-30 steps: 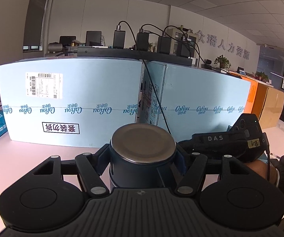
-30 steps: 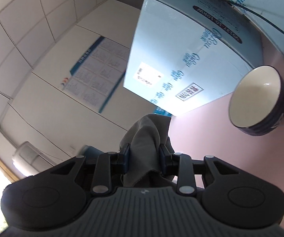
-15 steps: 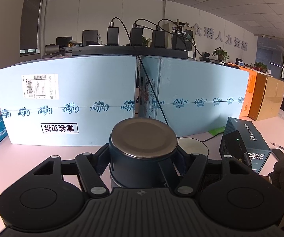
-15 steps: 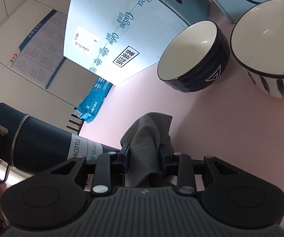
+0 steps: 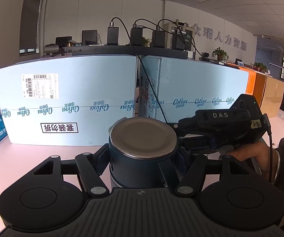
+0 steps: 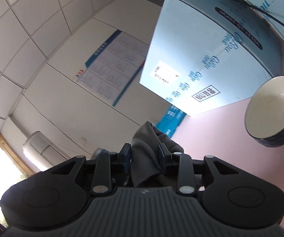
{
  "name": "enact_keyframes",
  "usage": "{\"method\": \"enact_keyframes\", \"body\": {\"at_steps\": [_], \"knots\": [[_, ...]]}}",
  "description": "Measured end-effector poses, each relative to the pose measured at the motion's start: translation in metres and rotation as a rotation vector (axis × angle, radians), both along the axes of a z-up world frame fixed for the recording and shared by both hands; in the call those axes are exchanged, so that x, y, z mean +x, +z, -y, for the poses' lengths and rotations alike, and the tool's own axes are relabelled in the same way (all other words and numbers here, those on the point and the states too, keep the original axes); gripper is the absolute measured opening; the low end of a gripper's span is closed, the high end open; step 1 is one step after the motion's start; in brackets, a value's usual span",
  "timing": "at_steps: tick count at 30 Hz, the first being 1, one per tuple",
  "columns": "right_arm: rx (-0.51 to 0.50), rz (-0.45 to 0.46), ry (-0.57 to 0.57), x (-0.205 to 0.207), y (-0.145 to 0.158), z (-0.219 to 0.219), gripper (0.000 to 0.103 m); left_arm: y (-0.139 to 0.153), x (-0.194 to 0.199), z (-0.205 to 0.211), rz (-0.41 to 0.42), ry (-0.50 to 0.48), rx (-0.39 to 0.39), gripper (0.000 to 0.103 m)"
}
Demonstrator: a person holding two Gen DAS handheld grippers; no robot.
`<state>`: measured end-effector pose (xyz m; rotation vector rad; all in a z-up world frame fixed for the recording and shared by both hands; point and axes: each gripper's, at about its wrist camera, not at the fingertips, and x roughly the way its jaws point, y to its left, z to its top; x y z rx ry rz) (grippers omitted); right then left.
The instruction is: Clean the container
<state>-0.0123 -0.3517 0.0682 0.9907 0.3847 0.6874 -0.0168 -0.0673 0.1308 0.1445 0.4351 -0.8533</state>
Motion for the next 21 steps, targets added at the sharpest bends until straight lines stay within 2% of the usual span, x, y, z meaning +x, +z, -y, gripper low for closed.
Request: {"method": "enact_keyframes", "body": {"at_steps": [3, 8, 11, 16, 18, 21], "knots": [[0.010, 0.024, 0.045, 0.009, 0.007, 0.001, 0.033, 0.001, 0.002, 0.002, -0.001, -0.009, 0.007, 0.061], [-0.189, -0.037, 0.136, 0.030, 0.025, -0.006, 0.033, 0.001, 0.005, 0.006, 0.016, -0.040, 0.044, 0.061], [-0.283, -0.127, 0.186, 0.042, 0.025, -0.008, 0.033, 0.002, 0.009, 0.007, 0.013, -0.067, 0.062, 0.061], [-0.551, -0.253, 0.146, 0.040, 0.009, -0.014, 0.034, -0.001, 0.013, 0.004, -0.017, -0.052, 0.044, 0.061], [-0.646, -0.251, 0.134, 0.035, 0.005, -0.016, 0.036, -0.002, 0.012, 0.003, -0.023, -0.044, 0.035, 0.061], [-0.801, -0.215, 0.145, 0.029, 0.001, -0.024, 0.047, -0.005, 0.009, 0.002, -0.029, -0.033, 0.027, 0.062]]}}
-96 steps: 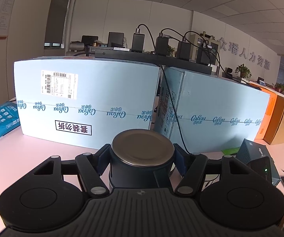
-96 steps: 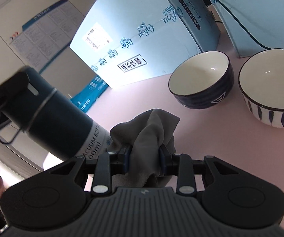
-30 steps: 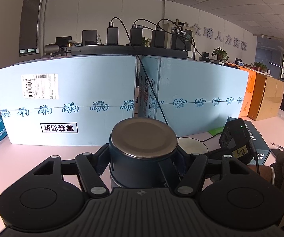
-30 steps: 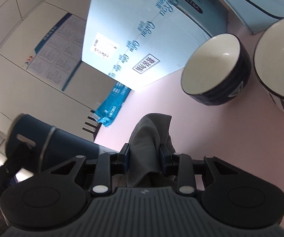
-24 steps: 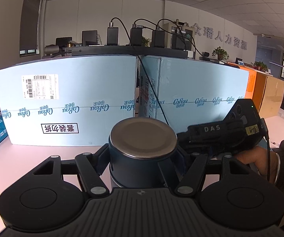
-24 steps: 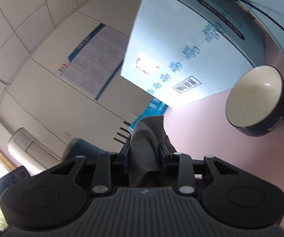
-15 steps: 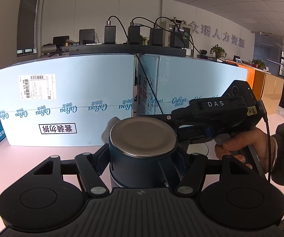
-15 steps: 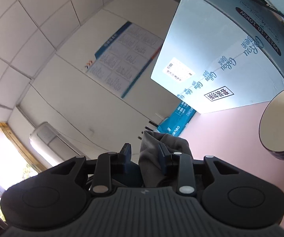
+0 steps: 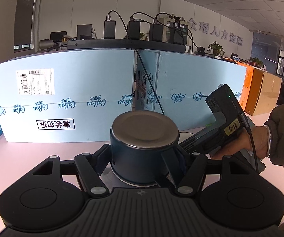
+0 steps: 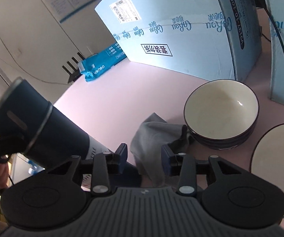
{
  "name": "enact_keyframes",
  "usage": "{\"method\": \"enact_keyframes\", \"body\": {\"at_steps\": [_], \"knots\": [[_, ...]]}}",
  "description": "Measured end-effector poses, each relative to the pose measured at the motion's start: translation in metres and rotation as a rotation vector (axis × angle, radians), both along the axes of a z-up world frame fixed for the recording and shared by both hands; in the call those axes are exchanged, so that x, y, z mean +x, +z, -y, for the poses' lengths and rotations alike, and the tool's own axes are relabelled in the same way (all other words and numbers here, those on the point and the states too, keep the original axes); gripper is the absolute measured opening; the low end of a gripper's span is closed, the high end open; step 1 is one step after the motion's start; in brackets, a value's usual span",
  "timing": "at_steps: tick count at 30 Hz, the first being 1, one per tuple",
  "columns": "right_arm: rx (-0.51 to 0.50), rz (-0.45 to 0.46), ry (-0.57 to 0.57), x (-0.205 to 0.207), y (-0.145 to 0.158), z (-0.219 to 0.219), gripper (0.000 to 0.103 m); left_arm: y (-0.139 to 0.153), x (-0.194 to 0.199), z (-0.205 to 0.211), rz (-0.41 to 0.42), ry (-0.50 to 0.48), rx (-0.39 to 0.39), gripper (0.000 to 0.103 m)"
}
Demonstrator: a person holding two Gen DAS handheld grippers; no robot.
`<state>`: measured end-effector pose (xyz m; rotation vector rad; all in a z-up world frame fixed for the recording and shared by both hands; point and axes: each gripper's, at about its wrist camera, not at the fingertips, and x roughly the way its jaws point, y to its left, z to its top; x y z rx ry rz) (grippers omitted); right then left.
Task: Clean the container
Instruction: 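Wipe the cloth along the bottle body with the right gripper while the left gripper holds it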
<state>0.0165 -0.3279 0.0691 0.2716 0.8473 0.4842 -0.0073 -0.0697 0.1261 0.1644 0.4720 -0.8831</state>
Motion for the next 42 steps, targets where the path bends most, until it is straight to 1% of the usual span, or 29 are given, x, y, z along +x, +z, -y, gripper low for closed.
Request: {"method": "enact_keyframes", "body": {"at_steps": [2, 4, 6, 7, 8, 10, 12, 17, 20, 21, 23, 24, 25, 26, 28, 30, 32, 34, 36, 40, 42], "knots": [[-0.121, 0.040, 0.059, -0.004, -0.003, -0.006, 0.049, -0.001, -0.001, 0.001, 0.004, 0.008, 0.007, 0.063], [-0.226, 0.078, 0.143, -0.008, -0.004, -0.013, 0.054, -0.002, -0.002, 0.001, 0.002, 0.019, 0.010, 0.063], [-0.308, 0.110, 0.231, -0.010, -0.004, -0.022, 0.057, -0.002, -0.002, 0.002, -0.006, 0.029, 0.005, 0.063], [-0.348, 0.126, 0.280, -0.008, -0.005, -0.027, 0.062, -0.002, -0.002, 0.002, -0.012, 0.035, 0.002, 0.063], [-0.383, 0.141, 0.322, -0.005, -0.006, -0.031, 0.065, -0.002, -0.002, 0.002, -0.016, 0.040, 0.000, 0.063], [-0.446, 0.171, 0.393, 0.002, -0.009, -0.038, 0.073, -0.003, -0.001, 0.004, -0.022, 0.051, 0.000, 0.063], [-0.493, 0.188, 0.466, 0.010, -0.013, -0.047, 0.073, -0.003, -0.001, 0.006, -0.025, 0.062, 0.001, 0.063], [-0.568, 0.205, 0.641, 0.030, -0.031, -0.064, 0.073, -0.007, 0.000, 0.010, -0.033, 0.085, 0.014, 0.063], [-0.585, 0.190, 0.715, 0.041, -0.045, -0.069, 0.073, -0.008, 0.000, 0.012, -0.037, 0.097, 0.016, 0.063], [-0.582, 0.180, 0.727, 0.045, -0.049, -0.069, 0.071, -0.008, 0.000, 0.012, -0.037, 0.100, 0.017, 0.063], [-0.561, 0.150, 0.741, 0.051, -0.056, -0.068, 0.054, -0.008, 0.000, 0.013, -0.037, 0.107, 0.019, 0.063], [-0.537, 0.139, 0.737, 0.053, -0.057, -0.066, 0.047, -0.009, -0.001, 0.012, -0.039, 0.112, 0.018, 0.063], [-0.528, 0.144, 0.717, 0.055, -0.057, -0.065, 0.031, -0.009, -0.001, 0.011, -0.040, 0.117, 0.017, 0.063], [-0.523, 0.145, 0.696, 0.056, -0.056, -0.063, 0.027, -0.010, -0.001, 0.010, -0.043, 0.122, 0.016, 0.063], [-0.491, 0.125, 0.668, 0.058, -0.054, -0.059, 0.024, -0.012, -0.002, 0.009, -0.052, 0.128, 0.015, 0.063], [-0.441, 0.105, 0.639, 0.058, -0.050, -0.053, 0.024, -0.014, -0.003, 0.008, -0.060, 0.135, 0.015, 0.064], [-0.339, 0.098, 0.620, 0.055, -0.038, -0.045, 0.024, -0.016, -0.005, 0.006, -0.067, 0.140, 0.015, 0.064], [-0.239, 0.112, 0.622, 0.049, -0.022, -0.039, 0.024, -0.018, -0.006, 0.004, -0.074, 0.144, 0.017, 0.064], [-0.167, 0.133, 0.610, 0.045, -0.003, -0.034, 0.024, -0.021, -0.007, 0.001, -0.081, 0.150, 0.018, 0.064], [-0.006, 0.160, 0.549, 0.045, 0.030, -0.021, 0.024, -0.025, -0.008, -0.004, -0.094, 0.165, 0.003, 0.067], [0.080, 0.158, 0.518, 0.043, 0.043, -0.016, 0.024, -0.023, -0.009, -0.003, -0.081, 0.170, 0.001, 0.067]]}}
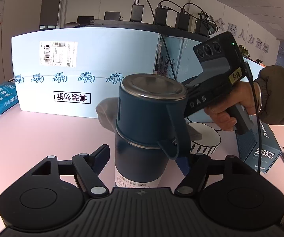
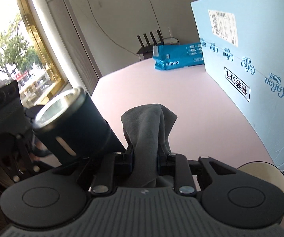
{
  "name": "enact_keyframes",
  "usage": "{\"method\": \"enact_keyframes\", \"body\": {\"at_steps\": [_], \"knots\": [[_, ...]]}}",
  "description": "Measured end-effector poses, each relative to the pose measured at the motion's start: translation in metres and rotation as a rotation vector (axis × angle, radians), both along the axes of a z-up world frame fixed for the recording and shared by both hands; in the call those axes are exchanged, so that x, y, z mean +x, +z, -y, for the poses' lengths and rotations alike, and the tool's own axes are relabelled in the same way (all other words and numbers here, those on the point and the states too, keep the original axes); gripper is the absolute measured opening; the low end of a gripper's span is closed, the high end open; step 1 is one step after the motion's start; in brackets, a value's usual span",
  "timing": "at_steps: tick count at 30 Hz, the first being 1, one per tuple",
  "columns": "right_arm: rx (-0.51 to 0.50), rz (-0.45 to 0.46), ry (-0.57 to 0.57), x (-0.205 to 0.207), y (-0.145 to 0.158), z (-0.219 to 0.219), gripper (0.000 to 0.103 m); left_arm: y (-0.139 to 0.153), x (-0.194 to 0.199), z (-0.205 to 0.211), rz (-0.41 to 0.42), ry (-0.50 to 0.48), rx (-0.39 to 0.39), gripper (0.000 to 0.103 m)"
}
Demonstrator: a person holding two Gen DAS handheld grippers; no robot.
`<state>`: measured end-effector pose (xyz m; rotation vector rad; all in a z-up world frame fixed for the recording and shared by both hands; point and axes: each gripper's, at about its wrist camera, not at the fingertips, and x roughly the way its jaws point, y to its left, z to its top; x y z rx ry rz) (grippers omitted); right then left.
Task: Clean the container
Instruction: 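Wipe the cloth along the bottle body with the right gripper while the left gripper holds it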
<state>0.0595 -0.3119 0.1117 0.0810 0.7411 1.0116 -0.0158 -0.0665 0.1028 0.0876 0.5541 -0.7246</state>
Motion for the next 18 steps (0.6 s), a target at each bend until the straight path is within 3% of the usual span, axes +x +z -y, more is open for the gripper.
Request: {"method": "enact_keyframes", "body": {"at_steps": [3, 9, 14, 18], "knots": [[0.113, -0.053, -0.010, 0.000, 0.009, 0.007, 0.024, 0.008, -0.003, 0.000, 0.021, 0.018, -0.035, 0.067], [0.151, -0.082, -0.033, -0.009, 0.005, 0.003, 0.026, 0.021, 0.002, -0.003, 0.002, -0.013, -0.125, 0.067], [0.193, -0.103, -0.127, -0.022, 0.001, 0.012, 0.026, 0.025, 0.012, 0.002, 0.030, -0.156, -0.070, 0.067], [0.206, -0.114, -0.201, -0.041, 0.002, 0.027, 0.026, 0.033, 0.025, 0.007, 0.057, -0.371, 0.006, 0.065]]}}
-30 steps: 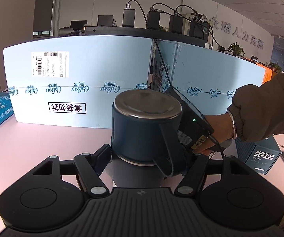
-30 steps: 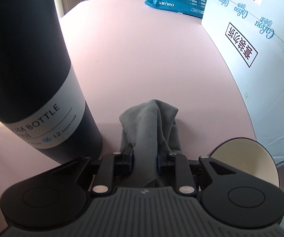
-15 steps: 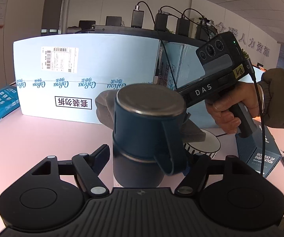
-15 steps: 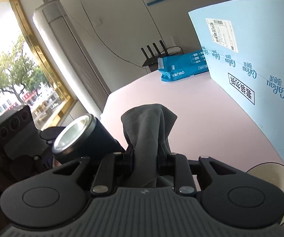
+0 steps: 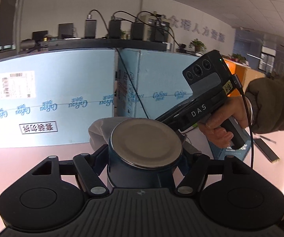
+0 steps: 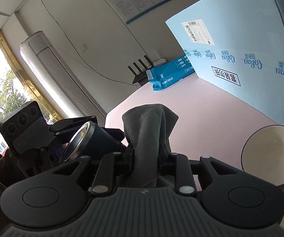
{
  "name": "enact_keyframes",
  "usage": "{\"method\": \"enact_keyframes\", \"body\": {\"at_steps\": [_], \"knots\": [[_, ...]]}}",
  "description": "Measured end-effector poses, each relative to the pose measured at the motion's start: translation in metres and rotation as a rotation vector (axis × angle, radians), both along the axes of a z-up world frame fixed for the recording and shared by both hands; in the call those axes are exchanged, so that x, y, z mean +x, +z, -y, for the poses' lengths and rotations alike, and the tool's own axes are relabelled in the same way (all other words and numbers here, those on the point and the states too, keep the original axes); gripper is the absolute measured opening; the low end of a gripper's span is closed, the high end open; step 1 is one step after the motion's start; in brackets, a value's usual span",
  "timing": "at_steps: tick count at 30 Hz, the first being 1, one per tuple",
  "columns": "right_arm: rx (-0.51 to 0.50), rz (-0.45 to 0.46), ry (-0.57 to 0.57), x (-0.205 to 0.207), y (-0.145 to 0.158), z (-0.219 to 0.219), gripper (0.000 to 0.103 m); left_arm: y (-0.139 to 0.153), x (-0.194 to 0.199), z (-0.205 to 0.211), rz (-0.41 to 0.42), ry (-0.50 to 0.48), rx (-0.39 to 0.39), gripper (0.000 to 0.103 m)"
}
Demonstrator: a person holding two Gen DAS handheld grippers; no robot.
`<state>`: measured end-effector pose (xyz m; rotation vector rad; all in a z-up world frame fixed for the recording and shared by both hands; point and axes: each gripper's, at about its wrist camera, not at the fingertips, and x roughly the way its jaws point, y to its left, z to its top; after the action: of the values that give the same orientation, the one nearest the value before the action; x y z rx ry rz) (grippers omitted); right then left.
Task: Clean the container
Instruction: 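Wipe the cloth along the bottle body with the right gripper while the left gripper holds it, then rub the cloth up the bottle body with the right gripper while the left gripper holds it upright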
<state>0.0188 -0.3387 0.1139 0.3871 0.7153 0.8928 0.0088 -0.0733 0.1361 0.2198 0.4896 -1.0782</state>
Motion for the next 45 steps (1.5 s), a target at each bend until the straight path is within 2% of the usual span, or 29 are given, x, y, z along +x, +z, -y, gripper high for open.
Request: {"method": "enact_keyframes", "body": {"at_steps": [3, 6, 9, 12, 14, 16, 20, 23, 25, 31, 34, 38, 45], "knots": [[-0.019, -0.005, -0.036, -0.008, 0.003, 0.002, 0.026, 0.007, 0.017, 0.004, -0.009, -0.197, 0.071, 0.065], [-0.021, -0.030, -0.057, -0.014, 0.007, 0.003, 0.026, 0.018, 0.040, 0.015, 0.021, -0.372, 0.154, 0.063], [-0.049, -0.034, -0.050, -0.022, 0.014, -0.003, 0.027, 0.021, 0.056, 0.020, -0.026, -0.447, 0.140, 0.060], [-0.074, -0.027, -0.077, -0.028, 0.017, -0.005, 0.027, 0.016, 0.056, 0.022, -0.031, -0.457, 0.115, 0.060], [-0.075, -0.021, -0.100, -0.031, 0.017, -0.003, 0.028, 0.007, 0.050, 0.021, -0.010, -0.436, 0.103, 0.060], [-0.073, -0.023, -0.130, -0.031, 0.014, 0.000, 0.028, 0.003, 0.044, 0.016, 0.002, -0.395, 0.058, 0.060], [-0.106, 0.032, -0.191, -0.038, 0.014, 0.002, 0.028, 0.000, 0.031, 0.003, 0.022, -0.213, -0.024, 0.060], [-0.241, 0.163, -0.208, -0.049, 0.022, -0.011, 0.028, 0.001, 0.016, -0.010, 0.028, -0.069, -0.085, 0.060], [-0.340, 0.272, -0.179, -0.058, 0.025, -0.023, 0.028, 0.001, 0.007, -0.018, 0.026, -0.001, -0.128, 0.061], [-0.666, 0.546, -0.056, -0.071, 0.024, -0.057, 0.028, -0.009, -0.012, -0.024, 0.021, 0.099, -0.167, 0.062], [-0.760, 0.630, 0.014, -0.076, 0.012, -0.065, 0.028, -0.011, -0.017, -0.023, 0.022, 0.143, -0.182, 0.063], [-0.813, 0.614, 0.064, -0.074, -0.014, -0.066, 0.028, -0.012, -0.025, -0.025, 0.013, 0.210, -0.210, 0.063], [-0.854, 0.481, 0.109, -0.062, -0.074, -0.071, 0.028, -0.013, -0.027, -0.025, -0.026, 0.257, -0.231, 0.065]]}}
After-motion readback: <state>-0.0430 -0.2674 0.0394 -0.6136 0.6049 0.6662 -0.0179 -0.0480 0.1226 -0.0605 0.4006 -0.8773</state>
